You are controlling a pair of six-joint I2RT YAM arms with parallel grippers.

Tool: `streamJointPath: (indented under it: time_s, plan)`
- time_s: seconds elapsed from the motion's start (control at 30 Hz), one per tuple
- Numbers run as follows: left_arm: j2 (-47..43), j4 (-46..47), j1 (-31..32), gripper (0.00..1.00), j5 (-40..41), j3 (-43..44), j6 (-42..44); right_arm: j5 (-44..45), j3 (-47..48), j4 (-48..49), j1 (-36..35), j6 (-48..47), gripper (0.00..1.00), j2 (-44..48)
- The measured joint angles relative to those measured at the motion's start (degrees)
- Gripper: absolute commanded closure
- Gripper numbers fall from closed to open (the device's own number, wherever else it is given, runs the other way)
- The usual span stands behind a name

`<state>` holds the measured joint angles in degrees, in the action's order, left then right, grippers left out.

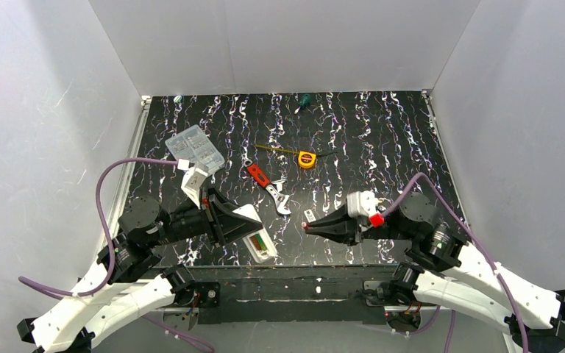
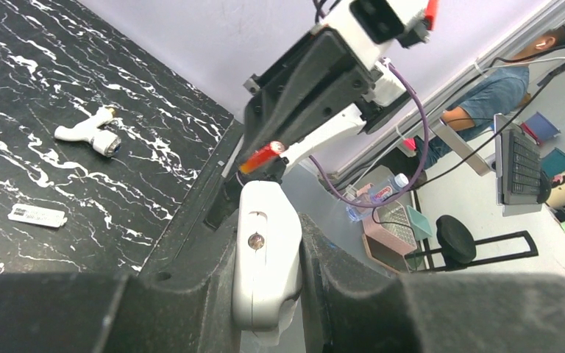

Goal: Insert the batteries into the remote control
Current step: Place the battery at the center of the board.

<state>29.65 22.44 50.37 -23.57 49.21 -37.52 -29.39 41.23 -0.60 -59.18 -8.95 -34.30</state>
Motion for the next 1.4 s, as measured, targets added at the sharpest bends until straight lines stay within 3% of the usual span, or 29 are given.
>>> streamJointPath:
  time_s: [0.3,0.43,0.53,0.67,0.93,1.1,1.4]
  plan:
    - [1.0,1.2,0.0,1.00,-1.2,0.0,0.0,13.0,1.6,-2.6,0.0,11.5,0.99,-3.5]
    - [0.7,0.6,0.0,1.00,-0.6,0.0,0.0,25.4,3.9,-8.3,-0.1,20.1,0.99,-6.3]
    - [0.0,-0.2,0.0,1.00,0.5,0.0,-0.1,36.9,6.3,-14.7,0.1,27.3,0.99,-11.8]
    - [-0.6,-1.5,0.0,1.00,1.7,-0.1,-0.2,44.3,8.5,-23.5,2.7,36.9,0.99,-23.0]
    - [-1.3,-4.1,0.0,1.00,3.3,-0.1,-0.6,40.5,7.0,-28.8,18.2,50.2,0.99,-41.0]
    - [-3.0,-5.2,0.0,1.00,4.1,-0.1,-0.7,37.3,9.1,-27.7,22.0,52.2,0.99,-51.4]
    - [-4.2,-6.2,0.0,1.00,5.2,-0.1,-0.8,33.7,15.3,-25.9,24.5,55.6,0.56,-61.8]
